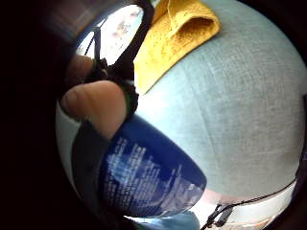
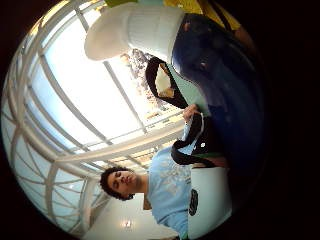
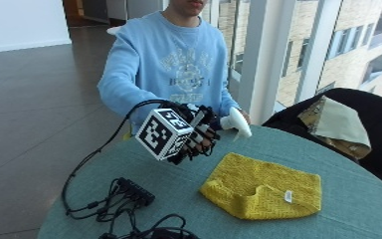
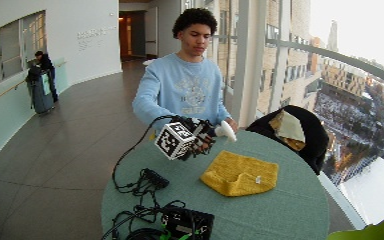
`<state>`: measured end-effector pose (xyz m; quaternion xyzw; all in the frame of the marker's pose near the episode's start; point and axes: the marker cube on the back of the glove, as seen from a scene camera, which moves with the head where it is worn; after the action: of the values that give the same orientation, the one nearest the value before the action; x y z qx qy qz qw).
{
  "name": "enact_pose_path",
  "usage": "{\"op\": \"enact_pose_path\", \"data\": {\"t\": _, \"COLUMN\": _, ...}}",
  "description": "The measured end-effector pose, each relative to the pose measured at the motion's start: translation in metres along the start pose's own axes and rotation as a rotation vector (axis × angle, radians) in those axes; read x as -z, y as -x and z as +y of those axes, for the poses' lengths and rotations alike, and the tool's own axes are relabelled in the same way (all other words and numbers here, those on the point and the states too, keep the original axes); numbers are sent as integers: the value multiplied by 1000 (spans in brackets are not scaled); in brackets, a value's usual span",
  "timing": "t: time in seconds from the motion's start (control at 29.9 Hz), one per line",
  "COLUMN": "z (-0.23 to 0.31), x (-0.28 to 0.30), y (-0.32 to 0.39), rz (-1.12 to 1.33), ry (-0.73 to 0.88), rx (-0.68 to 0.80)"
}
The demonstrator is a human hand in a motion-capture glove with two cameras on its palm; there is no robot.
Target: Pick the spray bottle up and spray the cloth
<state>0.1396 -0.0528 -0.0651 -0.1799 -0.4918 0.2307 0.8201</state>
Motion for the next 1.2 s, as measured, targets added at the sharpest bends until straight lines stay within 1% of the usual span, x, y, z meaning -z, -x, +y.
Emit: {"op": "enact_pose_path", "data": {"t": 1.2, "z": -8, "x": -6, "y": -3, "rz": 80, "ry": -10, "rx": -52}}
